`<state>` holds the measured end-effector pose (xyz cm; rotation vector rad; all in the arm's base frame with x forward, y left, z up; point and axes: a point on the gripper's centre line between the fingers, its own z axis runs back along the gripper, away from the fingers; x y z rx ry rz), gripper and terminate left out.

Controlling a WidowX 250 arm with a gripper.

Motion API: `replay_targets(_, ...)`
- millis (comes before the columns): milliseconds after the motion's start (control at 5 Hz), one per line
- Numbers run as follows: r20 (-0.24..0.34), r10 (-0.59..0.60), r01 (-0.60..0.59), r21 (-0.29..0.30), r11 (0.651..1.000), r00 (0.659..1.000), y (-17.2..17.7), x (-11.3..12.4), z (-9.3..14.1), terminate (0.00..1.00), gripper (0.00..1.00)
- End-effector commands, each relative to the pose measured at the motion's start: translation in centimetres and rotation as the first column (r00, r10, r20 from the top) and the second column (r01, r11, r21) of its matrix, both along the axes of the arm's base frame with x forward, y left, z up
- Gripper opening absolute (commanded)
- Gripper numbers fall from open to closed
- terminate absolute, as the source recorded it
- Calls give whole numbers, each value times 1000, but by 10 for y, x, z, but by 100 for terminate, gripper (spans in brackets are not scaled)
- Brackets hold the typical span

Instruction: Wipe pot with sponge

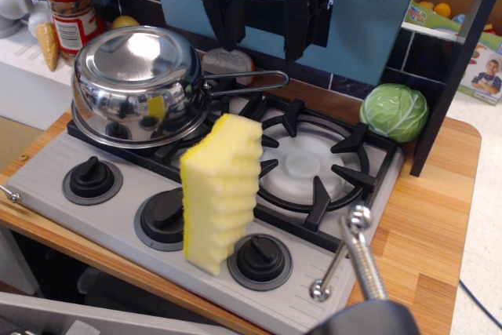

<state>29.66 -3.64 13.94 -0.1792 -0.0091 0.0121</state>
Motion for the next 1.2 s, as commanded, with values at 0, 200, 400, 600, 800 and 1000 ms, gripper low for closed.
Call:
replay_targets(0, 0, 0, 0, 0, 1000, 1000, 0, 0, 0, 0, 100)
replay_targets(200, -9, -24, 23, -42, 999, 1000, -2, -26, 13, 0, 100)
replay_targets(400, 18, -35, 36, -51, 998, 999, -3, -55, 19, 0, 100)
replay_targets(600, 8, -40, 40, -44, 998, 999, -4, -72, 17, 0, 100)
replay_targets(800, 3, -60, 60, -10, 998, 998, -3, -76, 14, 0, 100)
replay_targets(1000, -3, -60, 60, 15, 998, 998, -3, -75, 15, 0, 100)
